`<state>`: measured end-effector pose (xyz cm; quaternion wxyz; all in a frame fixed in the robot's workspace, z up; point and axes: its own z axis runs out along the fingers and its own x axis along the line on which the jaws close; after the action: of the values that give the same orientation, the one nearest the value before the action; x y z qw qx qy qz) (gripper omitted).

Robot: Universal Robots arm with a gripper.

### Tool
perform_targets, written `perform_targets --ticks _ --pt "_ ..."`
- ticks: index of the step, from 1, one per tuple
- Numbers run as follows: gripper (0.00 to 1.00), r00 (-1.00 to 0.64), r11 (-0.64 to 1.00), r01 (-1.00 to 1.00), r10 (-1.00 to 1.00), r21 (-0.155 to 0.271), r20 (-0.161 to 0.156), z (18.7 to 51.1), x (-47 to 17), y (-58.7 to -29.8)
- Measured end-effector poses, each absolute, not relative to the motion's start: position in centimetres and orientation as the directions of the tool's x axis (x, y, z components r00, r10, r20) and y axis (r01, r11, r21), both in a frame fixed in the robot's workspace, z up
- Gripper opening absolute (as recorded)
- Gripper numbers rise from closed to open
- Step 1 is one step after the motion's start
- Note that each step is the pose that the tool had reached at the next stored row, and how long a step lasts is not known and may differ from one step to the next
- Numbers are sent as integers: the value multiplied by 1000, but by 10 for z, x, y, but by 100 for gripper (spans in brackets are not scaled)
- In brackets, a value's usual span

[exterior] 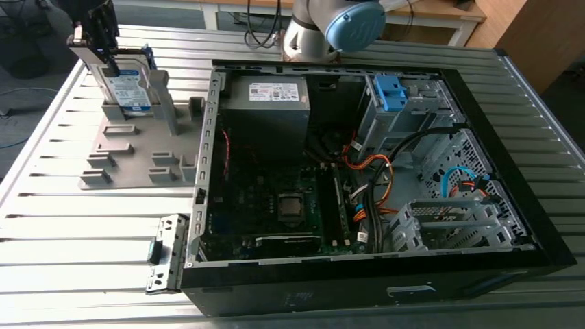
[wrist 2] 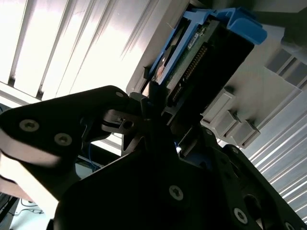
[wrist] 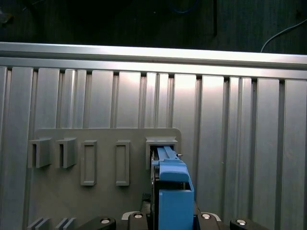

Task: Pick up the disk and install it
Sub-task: 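Pick up the disk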

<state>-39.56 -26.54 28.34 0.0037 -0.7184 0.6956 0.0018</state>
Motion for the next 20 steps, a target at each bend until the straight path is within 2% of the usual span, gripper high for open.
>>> perform_targets --ticks 20 --pt "36 32 -32 -999 -999 -3 -8 296 -395 -265"
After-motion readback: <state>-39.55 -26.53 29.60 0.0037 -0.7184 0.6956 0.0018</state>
